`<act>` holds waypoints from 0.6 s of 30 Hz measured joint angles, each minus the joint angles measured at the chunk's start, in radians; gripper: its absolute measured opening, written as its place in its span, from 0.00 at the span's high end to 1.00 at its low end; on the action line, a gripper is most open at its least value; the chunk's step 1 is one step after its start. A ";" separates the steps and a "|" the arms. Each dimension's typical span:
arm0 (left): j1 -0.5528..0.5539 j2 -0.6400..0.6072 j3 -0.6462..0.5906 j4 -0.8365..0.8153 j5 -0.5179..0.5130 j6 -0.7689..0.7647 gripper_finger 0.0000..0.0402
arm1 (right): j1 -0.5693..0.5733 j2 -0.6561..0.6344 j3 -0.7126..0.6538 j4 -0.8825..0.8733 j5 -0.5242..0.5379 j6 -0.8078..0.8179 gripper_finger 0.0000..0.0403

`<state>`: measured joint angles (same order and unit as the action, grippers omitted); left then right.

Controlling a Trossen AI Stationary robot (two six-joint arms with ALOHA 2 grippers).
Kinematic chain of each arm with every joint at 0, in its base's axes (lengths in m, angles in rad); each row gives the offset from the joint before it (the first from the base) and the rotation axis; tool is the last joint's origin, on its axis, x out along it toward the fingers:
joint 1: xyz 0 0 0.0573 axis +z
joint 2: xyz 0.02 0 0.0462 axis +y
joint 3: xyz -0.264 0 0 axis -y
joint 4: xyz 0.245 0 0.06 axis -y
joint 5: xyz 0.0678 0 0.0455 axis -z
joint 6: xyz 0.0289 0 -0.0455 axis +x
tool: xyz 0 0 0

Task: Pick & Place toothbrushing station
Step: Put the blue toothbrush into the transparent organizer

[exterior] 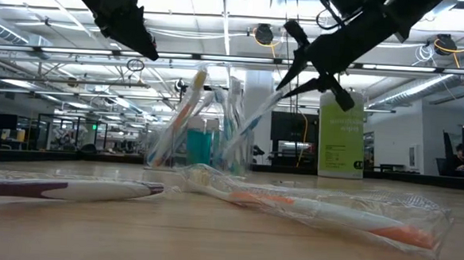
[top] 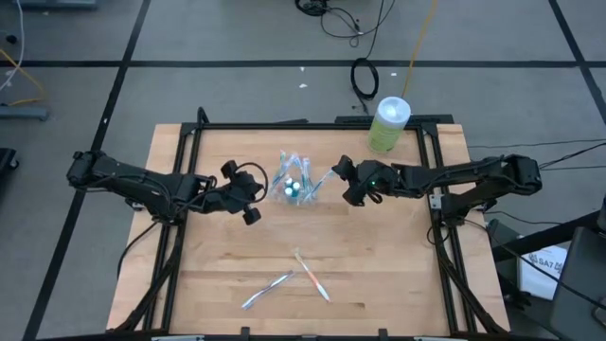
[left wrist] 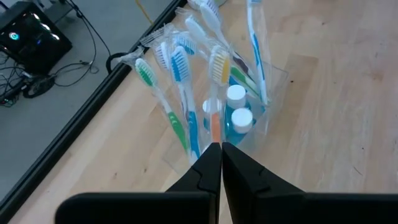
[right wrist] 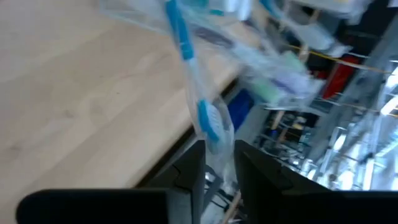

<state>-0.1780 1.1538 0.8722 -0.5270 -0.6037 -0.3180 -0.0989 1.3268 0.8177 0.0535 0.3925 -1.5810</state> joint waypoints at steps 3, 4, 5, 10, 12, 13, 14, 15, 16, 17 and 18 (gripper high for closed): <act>0.000 0.000 0.000 0.000 0.000 0.000 0.95 | 0.016 -0.018 0.000 0.026 0.001 -0.012 0.76; 0.000 0.000 0.000 0.000 0.000 0.000 0.95 | 0.021 -0.021 0.000 0.046 0.000 -0.007 0.74; 0.000 0.000 0.000 0.000 0.000 0.000 0.95 | 0.026 -0.022 0.000 0.065 -0.002 -0.003 0.73; 0.000 0.000 0.000 0.000 0.001 0.000 0.95 | 0.038 -0.022 0.000 0.108 0.000 0.001 0.67; 0.000 0.000 0.000 0.000 0.003 0.000 0.95 | 0.047 -0.022 0.000 0.114 -0.001 0.049 0.66; 0.000 0.000 0.000 0.000 0.006 0.000 0.95 | 0.050 -0.022 0.000 0.126 -0.004 0.112 0.66; 0.000 0.000 0.000 0.000 0.008 0.000 0.95 | 0.054 -0.021 0.000 0.145 -0.005 0.188 0.66; 0.000 0.000 0.000 0.000 0.008 0.000 0.95 | 0.056 -0.022 0.000 0.160 -0.006 0.264 0.66; 0.000 0.000 0.000 0.000 0.009 0.000 0.95 | 0.059 -0.022 0.000 0.166 -0.007 0.327 0.66; 0.000 0.000 0.000 0.000 0.010 0.000 0.95 | 0.064 -0.022 0.000 0.167 -0.004 0.376 0.67; 0.000 0.000 0.000 0.000 0.014 0.000 0.95 | 0.070 -0.022 0.000 0.167 -0.002 0.417 0.67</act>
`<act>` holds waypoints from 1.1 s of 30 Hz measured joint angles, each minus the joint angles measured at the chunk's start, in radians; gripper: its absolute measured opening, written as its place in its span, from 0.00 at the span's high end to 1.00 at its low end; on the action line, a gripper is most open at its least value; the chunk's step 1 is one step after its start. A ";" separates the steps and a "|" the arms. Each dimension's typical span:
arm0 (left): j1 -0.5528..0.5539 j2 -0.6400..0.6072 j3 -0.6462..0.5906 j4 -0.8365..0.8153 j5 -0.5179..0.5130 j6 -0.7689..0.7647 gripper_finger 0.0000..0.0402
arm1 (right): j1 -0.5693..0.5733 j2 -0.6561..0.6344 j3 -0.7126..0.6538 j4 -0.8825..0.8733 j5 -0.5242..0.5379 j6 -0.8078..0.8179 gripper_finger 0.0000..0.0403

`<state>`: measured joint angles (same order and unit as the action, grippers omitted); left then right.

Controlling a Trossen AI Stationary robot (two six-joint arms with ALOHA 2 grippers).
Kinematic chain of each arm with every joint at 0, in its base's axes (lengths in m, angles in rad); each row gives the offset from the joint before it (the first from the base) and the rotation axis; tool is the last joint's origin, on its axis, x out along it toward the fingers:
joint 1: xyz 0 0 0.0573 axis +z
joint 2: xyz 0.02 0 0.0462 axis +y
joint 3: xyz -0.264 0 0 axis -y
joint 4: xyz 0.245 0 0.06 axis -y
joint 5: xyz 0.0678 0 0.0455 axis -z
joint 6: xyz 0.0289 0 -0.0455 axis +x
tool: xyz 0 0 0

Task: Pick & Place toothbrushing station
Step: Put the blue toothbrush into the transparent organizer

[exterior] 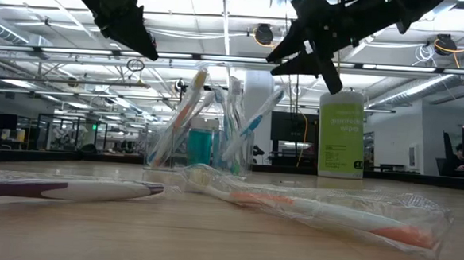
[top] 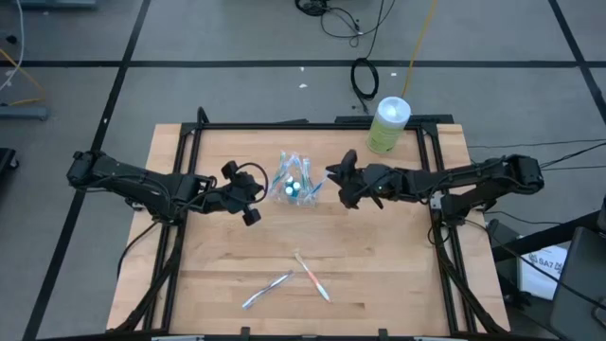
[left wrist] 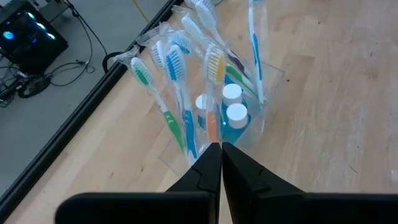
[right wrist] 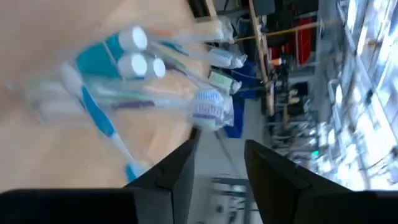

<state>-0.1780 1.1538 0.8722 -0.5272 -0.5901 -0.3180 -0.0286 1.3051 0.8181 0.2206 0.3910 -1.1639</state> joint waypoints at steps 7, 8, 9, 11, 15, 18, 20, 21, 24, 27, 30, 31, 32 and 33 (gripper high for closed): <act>-0.001 0.000 0.000 0.000 0.056 -0.005 0.95 | 0.061 -0.001 0.000 0.220 0.004 0.471 0.67; -0.001 0.000 0.000 0.000 0.063 -0.004 0.95 | 0.068 -0.004 0.000 0.223 0.014 0.554 0.67; -0.002 0.000 0.000 0.000 0.067 -0.003 0.95 | 0.074 -0.006 0.000 0.218 0.038 0.632 0.67; -0.001 0.000 0.000 0.000 0.067 -0.001 0.95 | 0.081 -0.008 0.000 0.182 0.119 0.764 0.67; -0.002 0.000 0.000 -0.001 0.067 -0.001 0.95 | 0.097 -0.007 0.000 0.002 0.288 0.903 0.67; -0.002 0.000 0.000 -0.002 0.069 -0.001 0.95 | 0.119 -0.008 0.000 -0.136 0.369 0.994 0.67; -0.007 0.000 0.000 -0.010 0.079 -0.002 0.95 | 0.133 -0.008 -0.001 -0.242 0.393 1.141 0.68; -0.010 0.000 0.000 -0.015 0.091 -0.002 0.95 | 0.136 -0.008 -0.008 -0.271 0.391 1.217 0.68; -0.024 0.000 0.000 -0.018 0.097 0.014 0.95 | 0.120 -0.001 -0.070 -0.247 0.393 1.359 0.68; -0.029 0.000 0.000 -0.009 0.096 0.031 0.95 | 0.081 0.004 -0.165 -0.115 0.382 1.413 0.68; -0.028 0.000 0.000 0.010 0.094 0.029 0.95 | 0.022 0.021 -0.251 0.119 0.321 1.391 0.68; -0.028 0.000 0.000 0.014 0.094 0.030 0.95 | 0.003 0.033 -0.276 0.194 0.302 1.391 0.68; -0.028 0.000 0.000 0.019 0.094 0.030 0.95 | -0.012 0.044 -0.297 0.258 0.278 1.391 0.68; -0.028 0.000 0.000 0.024 0.094 0.030 0.95 | -0.026 0.056 -0.309 0.315 0.253 1.391 0.68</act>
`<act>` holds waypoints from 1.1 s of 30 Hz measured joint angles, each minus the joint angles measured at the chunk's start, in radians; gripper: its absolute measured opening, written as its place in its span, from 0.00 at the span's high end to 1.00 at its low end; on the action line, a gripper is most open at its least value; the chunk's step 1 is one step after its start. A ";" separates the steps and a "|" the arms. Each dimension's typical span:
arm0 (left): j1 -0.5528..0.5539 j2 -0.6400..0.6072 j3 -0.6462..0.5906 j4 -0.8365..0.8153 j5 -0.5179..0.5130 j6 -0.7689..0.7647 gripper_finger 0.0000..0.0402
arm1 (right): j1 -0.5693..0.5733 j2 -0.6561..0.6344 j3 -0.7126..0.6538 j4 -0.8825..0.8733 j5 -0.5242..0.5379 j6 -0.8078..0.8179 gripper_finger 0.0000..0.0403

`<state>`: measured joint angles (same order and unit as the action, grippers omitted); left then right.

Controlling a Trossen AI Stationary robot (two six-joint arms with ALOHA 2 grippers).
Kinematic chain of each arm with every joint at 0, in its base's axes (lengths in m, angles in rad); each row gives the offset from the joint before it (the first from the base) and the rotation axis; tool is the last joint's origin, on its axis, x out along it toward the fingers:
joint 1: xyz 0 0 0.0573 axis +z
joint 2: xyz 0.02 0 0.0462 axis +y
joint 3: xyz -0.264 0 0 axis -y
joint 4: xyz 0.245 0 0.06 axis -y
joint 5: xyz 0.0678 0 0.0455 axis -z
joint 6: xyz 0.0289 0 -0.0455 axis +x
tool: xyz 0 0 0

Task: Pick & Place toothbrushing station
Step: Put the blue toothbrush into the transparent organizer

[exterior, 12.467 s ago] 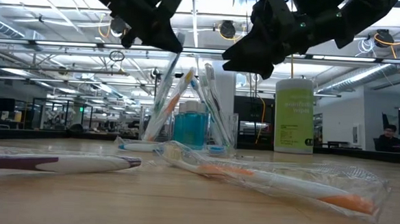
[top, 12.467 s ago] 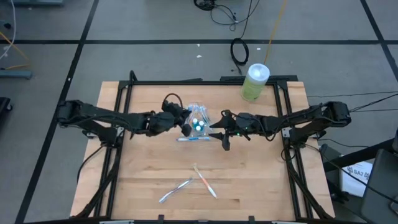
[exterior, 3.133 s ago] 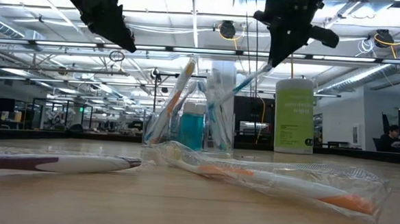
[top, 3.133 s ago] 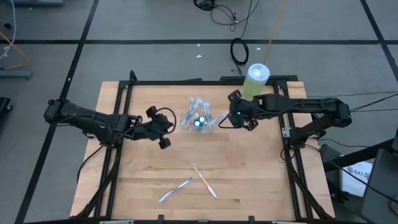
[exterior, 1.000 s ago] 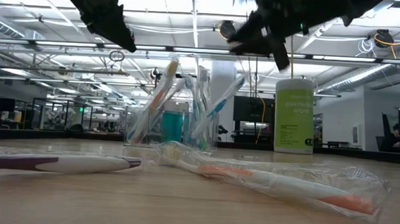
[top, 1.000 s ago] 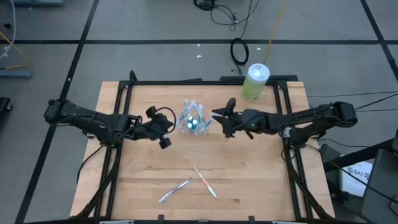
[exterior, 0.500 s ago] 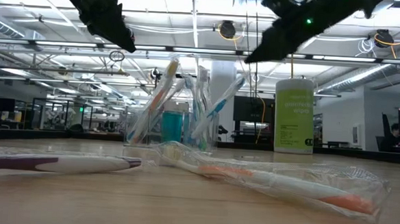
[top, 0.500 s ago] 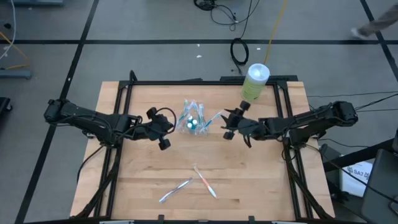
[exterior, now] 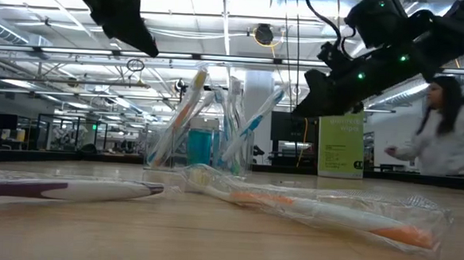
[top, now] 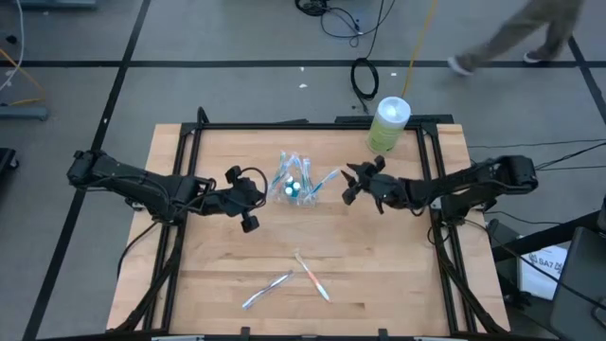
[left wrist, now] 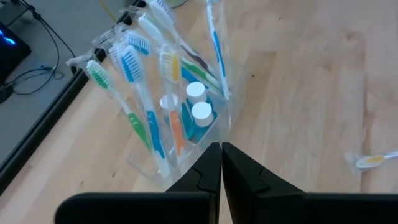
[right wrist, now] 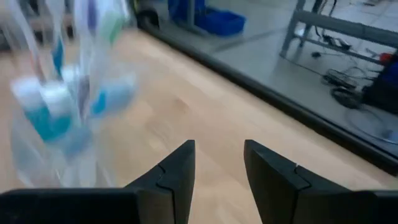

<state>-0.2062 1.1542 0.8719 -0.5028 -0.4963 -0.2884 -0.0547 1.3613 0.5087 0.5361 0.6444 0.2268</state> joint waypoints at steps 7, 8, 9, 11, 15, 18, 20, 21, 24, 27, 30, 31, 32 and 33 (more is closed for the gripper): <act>-0.001 0.000 0.000 0.007 0.004 -0.004 0.95 | -0.023 0.048 -0.003 0.120 -0.099 -0.021 0.68; -0.001 0.000 0.000 0.007 0.004 -0.005 0.95 | -0.023 0.048 -0.004 0.128 -0.100 -0.026 0.68; -0.001 0.000 0.000 0.007 0.004 -0.004 0.95 | -0.022 0.049 -0.004 0.144 -0.103 -0.029 0.68; -0.001 0.000 0.000 0.007 0.003 -0.004 0.95 | -0.022 0.049 -0.004 0.177 -0.135 -0.039 0.68; -0.001 0.000 0.000 0.007 0.002 -0.002 0.95 | -0.023 0.050 -0.004 0.222 -0.195 -0.097 0.68; -0.001 0.000 0.000 0.007 0.002 -0.002 0.95 | -0.023 0.049 -0.004 0.263 -0.258 -0.126 0.68; -0.001 0.000 0.000 0.007 0.001 -0.002 0.95 | -0.023 0.049 -0.004 0.268 -0.283 -0.141 0.68; -0.001 0.000 0.000 0.007 0.000 -0.002 0.95 | -0.023 0.049 -0.004 0.268 -0.284 -0.144 0.68; -0.001 0.000 0.000 0.007 -0.001 -0.002 0.95 | -0.023 0.049 -0.004 0.260 -0.289 -0.146 0.68; -0.001 0.000 0.000 0.008 -0.001 -0.002 0.95 | -0.024 0.050 0.001 0.259 -0.307 -0.147 0.68; 0.000 0.000 0.000 0.026 -0.001 -0.002 0.95 | -0.024 0.075 0.012 0.261 -0.310 -0.134 0.68; 0.000 0.000 0.000 0.033 -0.001 -0.002 0.95 | -0.024 0.082 0.013 0.256 -0.310 -0.135 0.68; 0.000 0.000 0.000 0.037 -0.001 -0.002 0.95 | -0.022 0.093 0.019 0.256 -0.314 -0.135 0.68; 0.000 0.000 0.000 0.037 -0.001 -0.002 0.95 | -0.022 0.105 0.025 0.260 -0.333 -0.135 0.68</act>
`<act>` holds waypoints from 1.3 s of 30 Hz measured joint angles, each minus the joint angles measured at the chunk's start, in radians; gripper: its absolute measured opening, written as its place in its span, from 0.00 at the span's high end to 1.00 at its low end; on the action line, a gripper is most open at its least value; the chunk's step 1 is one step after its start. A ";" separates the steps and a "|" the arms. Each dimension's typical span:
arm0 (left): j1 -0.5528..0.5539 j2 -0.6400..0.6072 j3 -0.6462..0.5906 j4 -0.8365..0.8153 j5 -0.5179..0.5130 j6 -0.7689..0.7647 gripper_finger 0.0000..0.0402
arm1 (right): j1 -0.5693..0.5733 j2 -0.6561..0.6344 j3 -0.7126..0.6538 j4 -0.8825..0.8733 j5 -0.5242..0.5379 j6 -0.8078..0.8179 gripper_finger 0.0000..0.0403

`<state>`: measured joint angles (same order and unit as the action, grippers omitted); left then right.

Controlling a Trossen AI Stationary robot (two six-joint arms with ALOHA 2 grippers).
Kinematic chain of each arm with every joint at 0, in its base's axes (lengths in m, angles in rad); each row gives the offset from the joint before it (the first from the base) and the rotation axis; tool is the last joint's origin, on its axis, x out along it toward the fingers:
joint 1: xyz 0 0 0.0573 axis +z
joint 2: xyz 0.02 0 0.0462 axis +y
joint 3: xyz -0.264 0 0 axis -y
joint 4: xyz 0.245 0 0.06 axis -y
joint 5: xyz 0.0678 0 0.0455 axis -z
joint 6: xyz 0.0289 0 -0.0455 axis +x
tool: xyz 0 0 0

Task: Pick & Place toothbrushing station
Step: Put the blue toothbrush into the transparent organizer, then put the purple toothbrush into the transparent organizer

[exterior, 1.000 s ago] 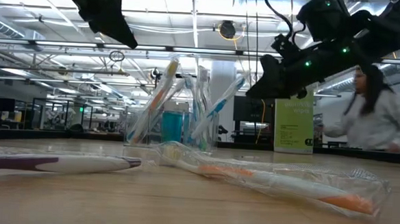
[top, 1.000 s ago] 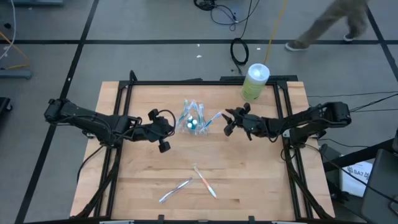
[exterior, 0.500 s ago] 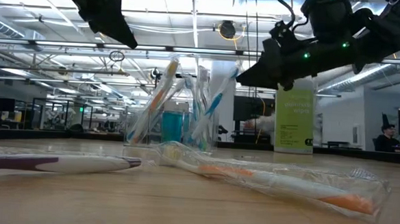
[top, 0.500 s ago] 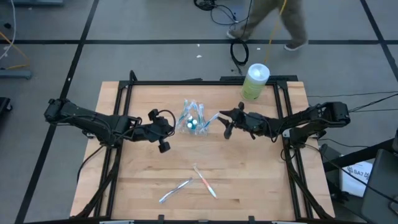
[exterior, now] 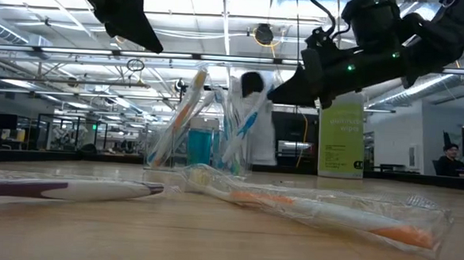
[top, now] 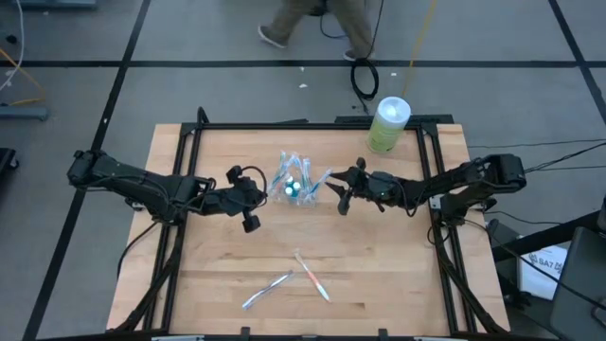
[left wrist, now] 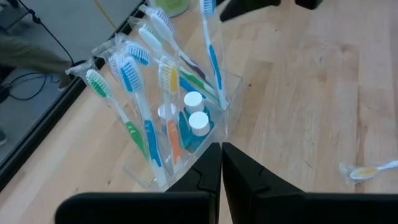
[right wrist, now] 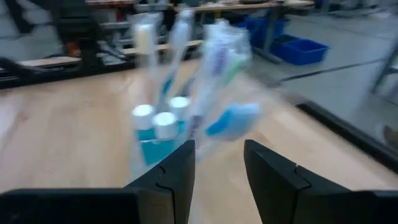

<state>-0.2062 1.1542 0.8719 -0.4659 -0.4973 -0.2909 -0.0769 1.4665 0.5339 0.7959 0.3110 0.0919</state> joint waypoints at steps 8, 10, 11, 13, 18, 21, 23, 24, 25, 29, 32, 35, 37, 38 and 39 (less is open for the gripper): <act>-0.008 0.000 0.000 -0.002 0.023 -0.037 0.95 | 0.029 0.018 0.006 -0.061 -0.023 -0.002 0.68; -0.019 0.000 0.000 0.001 0.057 -0.055 0.95 | 0.042 -0.007 0.006 -0.081 -0.013 0.006 0.68; -0.024 0.000 0.000 0.000 0.072 -0.063 0.95 | 0.050 -0.021 0.006 -0.082 -0.012 0.017 0.68; -0.040 0.000 0.000 0.000 0.099 -0.087 0.95 | 0.071 -0.053 0.006 -0.092 -0.030 0.028 0.68; -0.105 0.026 0.000 0.009 0.139 -0.168 0.95 | 0.139 -0.117 0.007 -0.097 -0.152 0.028 0.68; -0.158 0.068 0.000 0.052 0.172 -0.217 0.95 | 0.182 -0.123 0.007 -0.089 -0.269 0.027 0.68; -0.198 0.107 0.000 0.072 0.195 -0.217 0.95 | 0.210 -0.123 0.007 -0.071 -0.299 0.024 0.68; -0.218 0.129 -0.001 0.096 0.202 -0.210 0.95 | 0.221 -0.123 0.007 -0.063 -0.306 0.017 0.68; -0.234 0.151 -0.001 0.130 0.206 -0.191 0.95 | 0.230 -0.123 0.007 -0.059 -0.308 0.004 0.68; -0.282 0.238 0.000 0.242 0.207 -0.079 0.95 | 0.243 -0.122 0.007 -0.007 -0.308 -0.025 0.68; -0.294 0.277 0.000 0.263 0.227 -0.079 0.95 | 0.243 -0.123 0.007 0.038 -0.311 -0.008 0.68; -0.299 0.293 0.000 0.255 0.243 -0.163 0.95 | 0.243 -0.123 0.007 0.046 -0.309 0.000 0.68; -0.299 0.293 0.000 0.255 0.315 -0.228 0.95 | 0.243 -0.123 0.007 0.055 -0.309 -0.004 0.68; -0.301 0.293 0.000 0.255 0.356 -0.259 0.95 | 0.243 -0.123 0.007 0.055 -0.309 -0.006 0.68; -0.308 0.293 0.000 0.257 0.390 -0.292 0.95 | 0.243 -0.123 0.007 0.055 -0.309 -0.006 0.68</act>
<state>-0.5142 1.4475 0.8715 -0.2089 -0.1070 -0.5833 0.1660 1.3437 0.5407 0.8513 0.0025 0.0855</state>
